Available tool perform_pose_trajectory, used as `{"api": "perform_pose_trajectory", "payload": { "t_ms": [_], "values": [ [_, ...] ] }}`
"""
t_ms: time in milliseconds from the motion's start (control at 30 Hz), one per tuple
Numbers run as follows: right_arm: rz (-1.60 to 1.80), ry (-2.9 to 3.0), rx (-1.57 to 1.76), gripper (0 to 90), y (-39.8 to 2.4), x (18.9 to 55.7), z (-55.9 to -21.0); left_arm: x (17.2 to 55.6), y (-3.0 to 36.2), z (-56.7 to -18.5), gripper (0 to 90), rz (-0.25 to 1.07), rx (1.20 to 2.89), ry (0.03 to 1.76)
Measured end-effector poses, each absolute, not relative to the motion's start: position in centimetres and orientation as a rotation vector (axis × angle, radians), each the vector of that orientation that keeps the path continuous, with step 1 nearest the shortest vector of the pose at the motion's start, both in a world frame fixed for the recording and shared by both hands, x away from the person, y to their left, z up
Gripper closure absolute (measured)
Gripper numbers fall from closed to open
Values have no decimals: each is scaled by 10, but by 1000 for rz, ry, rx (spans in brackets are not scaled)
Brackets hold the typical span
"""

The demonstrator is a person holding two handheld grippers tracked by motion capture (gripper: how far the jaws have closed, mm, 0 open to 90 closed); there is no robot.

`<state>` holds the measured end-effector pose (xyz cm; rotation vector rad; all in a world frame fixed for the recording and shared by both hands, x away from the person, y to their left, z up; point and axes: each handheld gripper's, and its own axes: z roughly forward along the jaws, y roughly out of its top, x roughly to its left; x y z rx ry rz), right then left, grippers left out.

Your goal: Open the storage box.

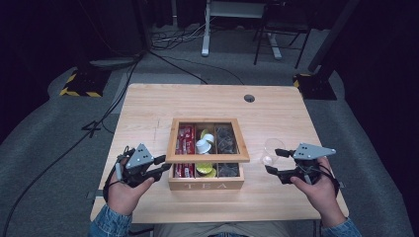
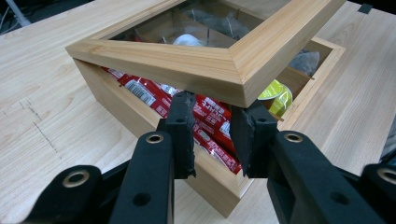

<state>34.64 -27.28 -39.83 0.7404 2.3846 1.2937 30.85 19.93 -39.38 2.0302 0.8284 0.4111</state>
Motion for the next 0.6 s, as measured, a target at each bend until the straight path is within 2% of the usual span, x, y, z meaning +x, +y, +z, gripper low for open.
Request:
{"api": "perform_pose_trajectory", "payload": {
  "t_ms": [233, 600],
  "values": [
    [1345, 2439, 582, 349, -232, 341, -382, 311, 198, -392, 672, 395, 2038, 844],
    [1270, 2417, 496, 374, -207, 345, -384, 310, 197, -393, 669, 397, 2037, 848]
  ]
}}
